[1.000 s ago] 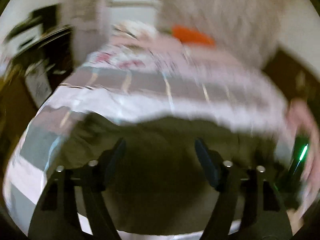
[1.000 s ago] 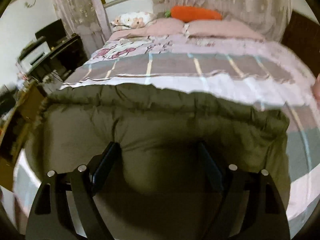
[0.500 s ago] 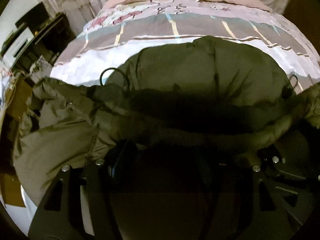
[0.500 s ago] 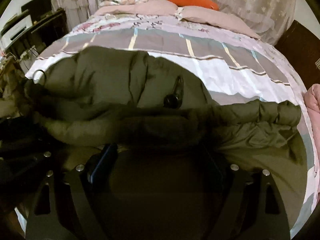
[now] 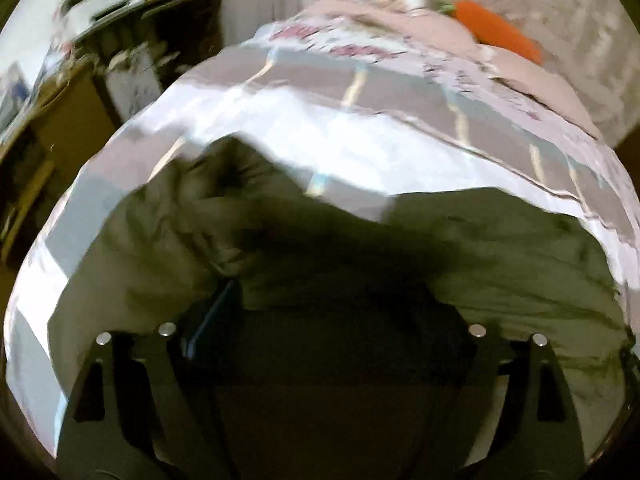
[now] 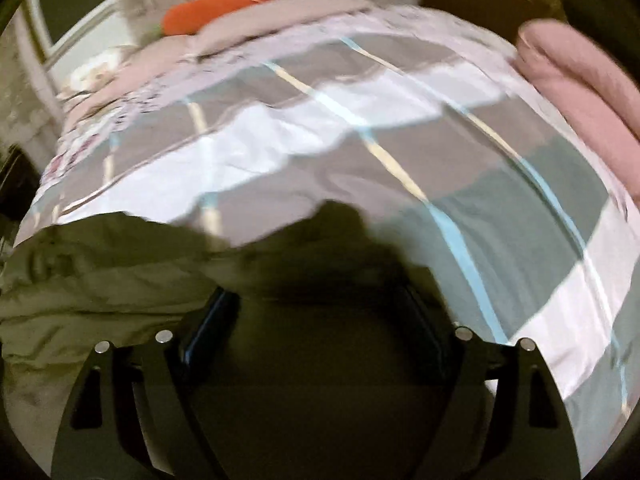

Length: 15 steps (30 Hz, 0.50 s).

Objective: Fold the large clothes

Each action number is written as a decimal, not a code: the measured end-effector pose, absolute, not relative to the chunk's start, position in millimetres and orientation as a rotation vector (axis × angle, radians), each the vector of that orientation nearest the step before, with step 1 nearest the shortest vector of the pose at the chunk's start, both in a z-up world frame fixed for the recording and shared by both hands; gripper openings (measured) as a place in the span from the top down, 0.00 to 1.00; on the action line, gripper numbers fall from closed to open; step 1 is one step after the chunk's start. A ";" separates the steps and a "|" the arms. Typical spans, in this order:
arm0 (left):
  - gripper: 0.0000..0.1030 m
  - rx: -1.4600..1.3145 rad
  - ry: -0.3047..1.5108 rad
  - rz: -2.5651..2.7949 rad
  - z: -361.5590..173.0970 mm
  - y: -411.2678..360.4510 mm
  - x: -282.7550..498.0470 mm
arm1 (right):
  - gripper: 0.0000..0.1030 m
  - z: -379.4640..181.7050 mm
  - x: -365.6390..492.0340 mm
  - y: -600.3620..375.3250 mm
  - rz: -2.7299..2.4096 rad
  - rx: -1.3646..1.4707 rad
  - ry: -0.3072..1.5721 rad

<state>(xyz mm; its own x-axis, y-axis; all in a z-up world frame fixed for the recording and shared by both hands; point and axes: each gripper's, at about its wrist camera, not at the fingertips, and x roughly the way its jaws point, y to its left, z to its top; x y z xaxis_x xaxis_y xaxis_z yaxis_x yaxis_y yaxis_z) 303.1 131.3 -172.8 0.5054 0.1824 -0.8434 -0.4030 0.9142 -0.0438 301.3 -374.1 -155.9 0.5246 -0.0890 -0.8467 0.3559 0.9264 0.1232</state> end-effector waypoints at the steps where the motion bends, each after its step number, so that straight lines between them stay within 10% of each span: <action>1: 0.15 -0.250 0.985 0.377 -176.7 138.6 302.6 | 0.21 -158.9 301.8 -374.3 -0.270 0.299 0.995; 15: 0.35 -0.137 0.850 0.288 -104.6 99.5 261.5 | 0.21 -79.5 253.7 -313.2 -0.159 0.094 0.858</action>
